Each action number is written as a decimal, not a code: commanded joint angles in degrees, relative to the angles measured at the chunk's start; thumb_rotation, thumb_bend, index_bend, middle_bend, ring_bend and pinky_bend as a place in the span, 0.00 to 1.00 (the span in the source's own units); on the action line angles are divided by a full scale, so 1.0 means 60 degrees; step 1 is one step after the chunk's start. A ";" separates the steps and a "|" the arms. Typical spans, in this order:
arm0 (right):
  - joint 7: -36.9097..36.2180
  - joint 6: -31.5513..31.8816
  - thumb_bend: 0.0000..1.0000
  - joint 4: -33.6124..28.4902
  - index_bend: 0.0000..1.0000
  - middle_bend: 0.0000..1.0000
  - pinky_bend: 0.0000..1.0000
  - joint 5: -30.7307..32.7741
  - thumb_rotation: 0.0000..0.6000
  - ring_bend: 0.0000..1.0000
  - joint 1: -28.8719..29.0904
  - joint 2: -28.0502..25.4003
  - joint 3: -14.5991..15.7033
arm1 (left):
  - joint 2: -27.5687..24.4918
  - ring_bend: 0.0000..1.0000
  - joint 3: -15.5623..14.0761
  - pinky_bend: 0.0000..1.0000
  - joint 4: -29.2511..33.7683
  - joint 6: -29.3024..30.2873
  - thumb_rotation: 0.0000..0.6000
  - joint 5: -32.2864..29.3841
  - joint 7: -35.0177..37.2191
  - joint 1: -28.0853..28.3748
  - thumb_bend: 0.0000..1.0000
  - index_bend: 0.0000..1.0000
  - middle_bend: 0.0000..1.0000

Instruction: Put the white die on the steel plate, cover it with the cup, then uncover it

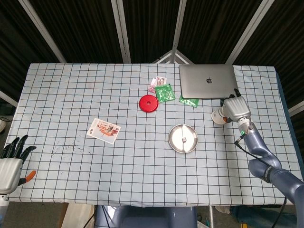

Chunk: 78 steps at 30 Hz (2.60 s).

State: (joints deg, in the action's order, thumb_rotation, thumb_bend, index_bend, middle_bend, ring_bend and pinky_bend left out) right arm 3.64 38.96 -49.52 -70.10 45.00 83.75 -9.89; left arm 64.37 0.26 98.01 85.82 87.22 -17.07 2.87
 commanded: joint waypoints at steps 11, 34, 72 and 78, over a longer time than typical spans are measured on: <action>0.1832 0.0698 0.37 -0.3903 0.49 0.47 0.02 0.0753 1.00 0.25 0.0044 -0.1696 -0.0439 | -0.0183 0.00 -0.0048 0.13 -0.0040 -0.0004 1.00 0.0157 0.0473 0.0029 0.28 0.24 0.00; 0.4180 0.2581 0.37 -0.7405 0.49 0.47 0.02 0.1296 1.00 0.25 0.0062 -0.1678 -0.0022 | -0.0469 0.00 -0.0102 0.13 -0.0143 0.0129 1.00 0.0364 0.1200 -0.0012 0.28 0.25 0.00; 0.3325 0.2719 0.37 -0.5971 0.50 0.47 0.02 0.0060 1.00 0.25 -0.0445 -0.0622 0.0770 | -0.0251 0.00 -0.0063 0.13 -0.0094 -0.0032 1.00 0.0182 0.0626 0.0057 0.28 0.25 0.00; 0.3245 0.2591 0.38 -0.5575 0.51 0.47 0.02 -0.0006 1.00 0.25 -0.0400 -0.0274 0.0779 | -0.0253 0.00 -0.0080 0.13 -0.0091 -0.0028 1.00 0.0204 0.0594 0.0054 0.28 0.25 0.00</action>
State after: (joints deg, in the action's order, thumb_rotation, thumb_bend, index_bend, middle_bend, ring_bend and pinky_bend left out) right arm 23.25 54.70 -83.47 -70.01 42.51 81.66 -5.22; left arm 62.86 -0.23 97.46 85.64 88.45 -13.52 3.21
